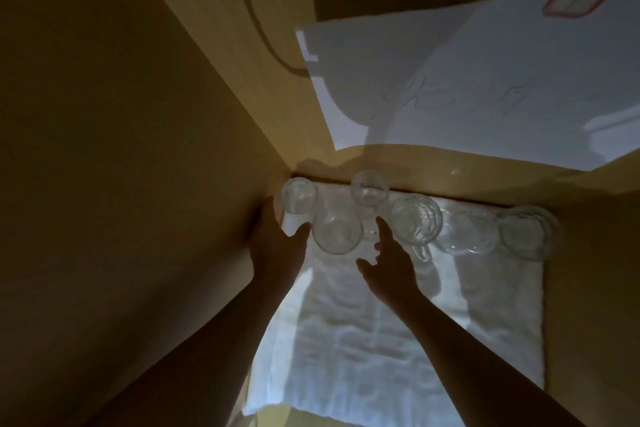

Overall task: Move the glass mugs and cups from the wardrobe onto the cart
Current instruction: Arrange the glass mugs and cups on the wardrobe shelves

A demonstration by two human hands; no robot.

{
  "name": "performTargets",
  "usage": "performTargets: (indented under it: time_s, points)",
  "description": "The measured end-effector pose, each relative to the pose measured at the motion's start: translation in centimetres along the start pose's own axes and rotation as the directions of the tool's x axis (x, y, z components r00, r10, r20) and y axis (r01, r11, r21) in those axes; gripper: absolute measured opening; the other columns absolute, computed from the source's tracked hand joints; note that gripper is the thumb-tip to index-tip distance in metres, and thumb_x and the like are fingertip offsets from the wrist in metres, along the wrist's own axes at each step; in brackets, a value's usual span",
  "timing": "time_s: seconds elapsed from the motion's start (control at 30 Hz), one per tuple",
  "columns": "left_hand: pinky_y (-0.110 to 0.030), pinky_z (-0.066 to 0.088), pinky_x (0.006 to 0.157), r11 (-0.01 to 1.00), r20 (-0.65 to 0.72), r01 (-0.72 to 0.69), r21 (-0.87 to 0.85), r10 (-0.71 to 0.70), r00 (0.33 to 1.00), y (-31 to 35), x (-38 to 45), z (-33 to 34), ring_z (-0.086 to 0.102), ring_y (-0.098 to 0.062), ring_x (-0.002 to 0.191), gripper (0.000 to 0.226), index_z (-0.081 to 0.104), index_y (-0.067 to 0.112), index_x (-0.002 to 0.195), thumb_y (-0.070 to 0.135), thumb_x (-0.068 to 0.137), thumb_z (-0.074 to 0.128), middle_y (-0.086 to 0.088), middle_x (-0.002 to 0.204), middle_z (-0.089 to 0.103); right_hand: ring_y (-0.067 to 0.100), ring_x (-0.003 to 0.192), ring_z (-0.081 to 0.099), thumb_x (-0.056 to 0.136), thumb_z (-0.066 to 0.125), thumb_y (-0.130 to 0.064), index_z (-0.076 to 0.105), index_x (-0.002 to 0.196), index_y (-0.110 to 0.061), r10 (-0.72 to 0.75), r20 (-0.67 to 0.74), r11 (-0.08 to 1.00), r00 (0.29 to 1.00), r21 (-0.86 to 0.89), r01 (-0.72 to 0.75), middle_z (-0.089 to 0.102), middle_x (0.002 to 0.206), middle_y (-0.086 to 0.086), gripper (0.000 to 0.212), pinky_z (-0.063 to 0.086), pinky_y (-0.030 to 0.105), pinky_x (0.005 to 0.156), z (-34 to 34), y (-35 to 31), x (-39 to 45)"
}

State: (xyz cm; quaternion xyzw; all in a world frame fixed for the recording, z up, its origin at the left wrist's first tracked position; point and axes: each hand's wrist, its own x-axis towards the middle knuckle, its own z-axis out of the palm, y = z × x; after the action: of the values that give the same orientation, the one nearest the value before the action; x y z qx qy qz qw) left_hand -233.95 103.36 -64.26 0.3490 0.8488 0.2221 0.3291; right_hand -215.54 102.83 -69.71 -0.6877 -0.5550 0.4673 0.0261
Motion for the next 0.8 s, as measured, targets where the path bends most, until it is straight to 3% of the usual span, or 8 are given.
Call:
performTargets:
  time_s: [0.17,0.3,0.4,0.47,0.6,0.7,0.8]
  points:
    - [-0.045,0.040,0.114,0.998,0.027,0.015,-0.063,-0.013,1.000,-0.1,2.0,1.7,0.041,-0.024,0.143,0.103,0.031,0.015,0.157,0.021,0.073,0.091,-0.006,0.156,0.043,0.026,0.111,0.061,0.088,0.073,-0.031,0.035,0.143,-0.027,0.018,0.006,0.999,1.000,0.029,-0.019,0.059,0.125,0.010,0.068,0.044,0.028,0.085,1.1,0.4,1.2]
    - [-0.042,0.048,0.101,0.998,0.031,-0.049,-0.039,0.050,0.998,0.1,4.0,2.5,0.058,-0.025,0.122,0.085,0.053,0.016,0.134,0.017,0.061,0.097,-0.002,0.131,0.062,0.018,0.104,0.060,0.085,0.076,-0.027,0.050,0.111,-0.025,0.075,0.034,0.986,0.997,0.147,-0.079,0.062,0.111,-0.006,0.037,0.043,0.027,0.082,2.0,1.8,1.0]
    - [-0.038,0.049,0.095,0.993,0.053,-0.062,-0.098,0.068,0.996,0.1,5.5,2.9,0.062,-0.023,0.114,0.081,0.059,0.013,0.126,0.017,0.056,0.099,-0.002,0.122,0.065,0.019,0.101,0.064,0.083,0.075,-0.016,0.058,0.093,-0.025,0.171,0.157,0.912,0.973,0.348,-0.216,0.066,0.101,-0.007,0.022,0.055,0.040,0.086,2.2,2.2,1.0]
    - [-0.030,0.046,0.087,0.991,0.015,-0.062,-0.117,0.064,0.998,-0.3,5.5,3.2,0.061,-0.017,0.110,0.078,0.061,0.017,0.122,0.022,0.054,0.100,0.005,0.116,0.064,0.024,0.100,0.066,0.083,0.072,-0.013,0.061,0.092,-0.019,0.165,0.208,0.912,0.964,0.340,-0.229,0.068,0.100,0.000,0.015,0.055,0.049,0.092,2.5,2.1,0.7]
    - [-0.029,0.047,0.093,0.978,-0.028,-0.006,-0.209,0.000,1.000,-2.0,3.7,3.4,0.059,-0.012,0.110,0.073,0.059,0.022,0.117,0.024,0.056,0.099,0.014,0.112,0.063,0.026,0.093,0.067,0.082,0.070,-0.012,0.062,0.090,-0.007,0.202,0.224,0.901,0.954,0.340,-0.271,0.068,0.093,0.006,0.012,0.057,0.047,0.090,3.1,2.7,-1.3]
    - [-0.017,0.043,0.079,0.970,-0.049,0.049,-0.236,-0.062,0.997,-2.8,1.4,2.6,0.057,-0.009,0.101,0.070,0.057,0.030,0.112,0.026,0.056,0.099,0.024,0.099,0.056,0.021,0.076,0.062,0.077,0.067,-0.007,0.059,0.075,-0.013,0.273,0.233,0.847,0.934,0.402,-0.347,0.064,0.078,0.004,0.010,0.056,0.039,0.076,2.9,3.8,-3.5]
    - [-0.023,0.044,0.083,0.978,-0.034,0.070,-0.199,-0.078,0.996,-2.8,-1.1,1.5,0.057,-0.013,0.101,0.076,0.060,0.024,0.122,0.028,0.057,0.099,0.015,0.102,0.058,0.017,0.067,0.061,0.077,0.066,-0.003,0.059,0.069,-0.017,0.327,0.244,0.789,0.913,0.461,-0.406,0.063,0.070,0.002,0.017,0.057,0.036,0.071,2.2,4.6,-6.1]
